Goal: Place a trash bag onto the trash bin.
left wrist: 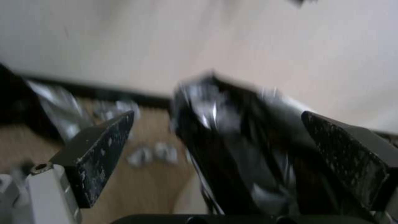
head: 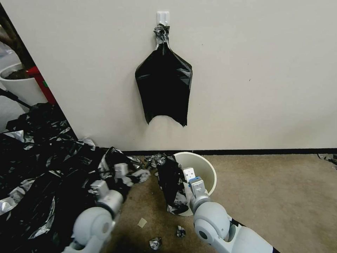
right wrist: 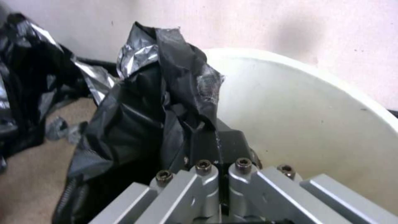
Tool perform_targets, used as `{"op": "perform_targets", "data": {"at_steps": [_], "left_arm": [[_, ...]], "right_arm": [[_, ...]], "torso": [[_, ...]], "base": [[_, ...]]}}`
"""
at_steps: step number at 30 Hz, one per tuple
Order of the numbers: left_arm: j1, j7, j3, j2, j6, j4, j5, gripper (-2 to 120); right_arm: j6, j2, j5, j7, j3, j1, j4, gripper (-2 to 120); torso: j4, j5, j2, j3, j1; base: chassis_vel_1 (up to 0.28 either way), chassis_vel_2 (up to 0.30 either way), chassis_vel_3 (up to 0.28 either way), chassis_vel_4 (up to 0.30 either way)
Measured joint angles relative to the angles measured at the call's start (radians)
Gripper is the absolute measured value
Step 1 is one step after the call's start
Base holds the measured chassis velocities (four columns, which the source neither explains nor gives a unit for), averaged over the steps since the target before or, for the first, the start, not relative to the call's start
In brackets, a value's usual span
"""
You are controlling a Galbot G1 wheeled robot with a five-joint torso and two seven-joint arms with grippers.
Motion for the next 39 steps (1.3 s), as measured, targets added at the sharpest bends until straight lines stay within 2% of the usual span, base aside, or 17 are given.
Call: {"op": "perform_targets", "data": {"at_steps": [2, 9, 18, 21, 22, 25, 26, 29, 30, 32, 33, 36, 38, 39], "left_arm": [[-0.029, -0.056, 0.035, -0.032, 0.071, 0.019, -0.001, 100], [-0.081, -0.120, 0.073, -0.077, 0.154, 0.061, -0.013, 100], [-0.120, -0.167, 0.114, -0.129, 0.186, 0.113, -0.021, 99], [-0.132, -0.181, 0.141, -0.143, 0.199, 0.133, 0.002, 86], [-0.132, -0.181, 0.141, -0.143, 0.199, 0.133, 0.002, 86], [-0.136, -0.184, 0.149, -0.143, 0.227, 0.136, 0.015, 72], [-0.136, -0.184, 0.149, -0.143, 0.227, 0.136, 0.015, 72], [-0.138, -0.191, 0.152, -0.138, 0.264, 0.136, 0.035, 58], [-0.138, -0.191, 0.152, -0.138, 0.264, 0.136, 0.035, 58], [-0.139, -0.204, 0.150, -0.133, 0.288, 0.136, 0.040, 47], [-0.139, -0.204, 0.150, -0.133, 0.288, 0.136, 0.040, 47], [-0.135, -0.206, 0.144, -0.124, 0.300, 0.124, 0.039, 33], [-0.133, -0.206, 0.139, -0.117, 0.303, 0.116, 0.036, 30], [-0.131, -0.206, 0.135, -0.110, 0.305, 0.111, 0.031, 23]], "right_arm": [[0.018, 0.013, -0.001, 0.011, 0.003, -0.013, 0.005, 0], [0.030, 0.026, -0.022, 0.016, 0.011, -0.034, 0.007, 0], [0.032, 0.032, -0.046, 0.011, 0.017, -0.047, 0.006, 0], [0.033, 0.036, -0.052, 0.010, 0.018, -0.050, 0.006, 0], [0.033, 0.036, -0.052, 0.010, 0.018, -0.050, 0.006, 0], [0.033, 0.037, -0.056, 0.008, 0.018, -0.050, 0.006, 0], [0.033, 0.037, -0.056, 0.008, 0.018, -0.050, 0.006, 0], [0.035, 0.040, -0.059, 0.008, 0.018, -0.048, 0.003, 0], [0.035, 0.040, -0.059, 0.008, 0.018, -0.048, 0.003, 0], [0.037, 0.041, -0.064, 0.007, 0.018, -0.047, -0.004, 0], [0.037, 0.041, -0.064, 0.007, 0.018, -0.047, -0.004, 0], [0.049, 0.037, -0.088, -0.007, 0.021, -0.046, -0.012, 0], [0.063, 0.033, -0.109, -0.028, 0.027, -0.047, -0.019, 0], [0.078, 0.028, -0.124, -0.041, 0.032, -0.047, -0.025, 0]], "torso": [[0.0000, 0.0000, 0.000, 0.000, 0.000], [0.0000, -0.0001, 0.000, 0.000, 0.000], [0.0000, -0.0002, 0.000, 0.000, 0.000], [0.0000, -0.0002, 0.000, 0.000, 0.000], [0.0000, -0.0002, 0.000, 0.000, 0.000], [0.0001, -0.0002, 0.000, 0.000, 0.000], [0.0001, -0.0002, 0.000, 0.000, 0.000], [0.0001, -0.0002, 0.000, 0.000, 0.000], [0.0001, -0.0002, 0.000, 0.000, 0.000], [0.0001, -0.0002, 0.000, 0.000, 0.000], [0.0001, -0.0002, 0.000, 0.000, 0.000], [0.0001, -0.0003, 0.000, 0.000, 0.000], [0.0000, -0.0002, 0.000, 0.000, 0.000], [0.0001, -0.0002, 0.000, 0.000, 0.000]], "base": [[0.000, 0.000, 0.000, 0.000], [0.000, 0.000, 0.000, 0.000], [0.000, 0.000, 0.000, 0.000], [0.000, 0.000, 0.000, 0.000], [0.000, 0.000, 0.000, 0.000], [0.000, 0.000, 0.000, 0.000], [0.000, 0.000, 0.000, 0.000], [0.000, 0.000, 0.000, 0.000], [0.000, 0.000, 0.000, 0.000], [0.000, 0.000, 0.000, 0.000], [0.000, 0.000, 0.000, 0.000], [0.000, 0.000, 0.000, 0.000], [0.000, 0.000, 0.000, 0.000], [0.000, 0.000, 0.000, 0.000]]}}
